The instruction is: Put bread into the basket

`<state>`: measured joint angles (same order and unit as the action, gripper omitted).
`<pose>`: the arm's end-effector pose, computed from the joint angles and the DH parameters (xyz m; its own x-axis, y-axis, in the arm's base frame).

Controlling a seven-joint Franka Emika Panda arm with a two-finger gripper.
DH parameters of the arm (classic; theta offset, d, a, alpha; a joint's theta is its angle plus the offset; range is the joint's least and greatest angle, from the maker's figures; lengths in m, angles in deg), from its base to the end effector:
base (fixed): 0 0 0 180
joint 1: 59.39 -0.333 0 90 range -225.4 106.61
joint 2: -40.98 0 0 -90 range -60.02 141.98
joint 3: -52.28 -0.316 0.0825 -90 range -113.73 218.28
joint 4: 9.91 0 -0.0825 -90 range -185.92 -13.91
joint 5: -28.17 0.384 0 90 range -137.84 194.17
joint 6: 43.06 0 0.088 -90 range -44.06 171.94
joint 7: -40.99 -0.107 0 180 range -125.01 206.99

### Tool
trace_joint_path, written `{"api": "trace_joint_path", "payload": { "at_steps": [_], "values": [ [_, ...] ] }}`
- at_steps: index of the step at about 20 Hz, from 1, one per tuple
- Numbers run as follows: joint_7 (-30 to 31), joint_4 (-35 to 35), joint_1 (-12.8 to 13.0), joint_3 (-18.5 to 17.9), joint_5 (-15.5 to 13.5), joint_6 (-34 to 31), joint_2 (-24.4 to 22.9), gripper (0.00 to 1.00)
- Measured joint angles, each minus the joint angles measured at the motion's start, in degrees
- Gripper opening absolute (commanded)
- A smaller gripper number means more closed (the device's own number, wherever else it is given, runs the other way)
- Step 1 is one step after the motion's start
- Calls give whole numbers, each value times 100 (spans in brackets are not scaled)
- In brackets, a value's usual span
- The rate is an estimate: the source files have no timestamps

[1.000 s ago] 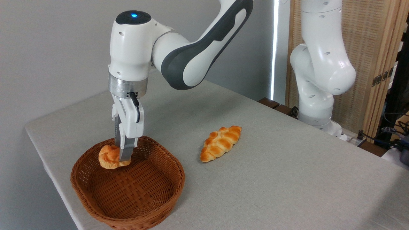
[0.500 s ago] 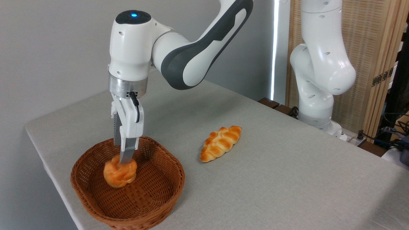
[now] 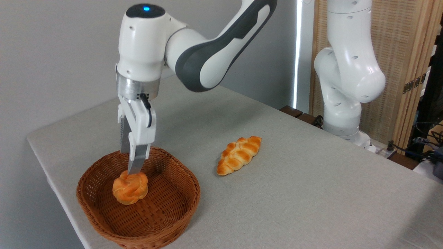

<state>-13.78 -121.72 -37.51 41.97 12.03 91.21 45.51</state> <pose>0.5911 -0.1277 0.4716 0.4927 -0.7931 0.3581 -0.8248 -0.5568 -0.0986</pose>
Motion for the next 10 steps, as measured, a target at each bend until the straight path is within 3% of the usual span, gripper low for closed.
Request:
{"api": "trace_joint_path", "payload": {
  "at_steps": [6,8,10],
  "values": [
    [165,38,-50,-415,0,-985,-688,100],
    [271,195,-104,-559,7,-1696,-884,100],
    [489,519,-238,-608,286,-2539,-988,100]
  ]
}}
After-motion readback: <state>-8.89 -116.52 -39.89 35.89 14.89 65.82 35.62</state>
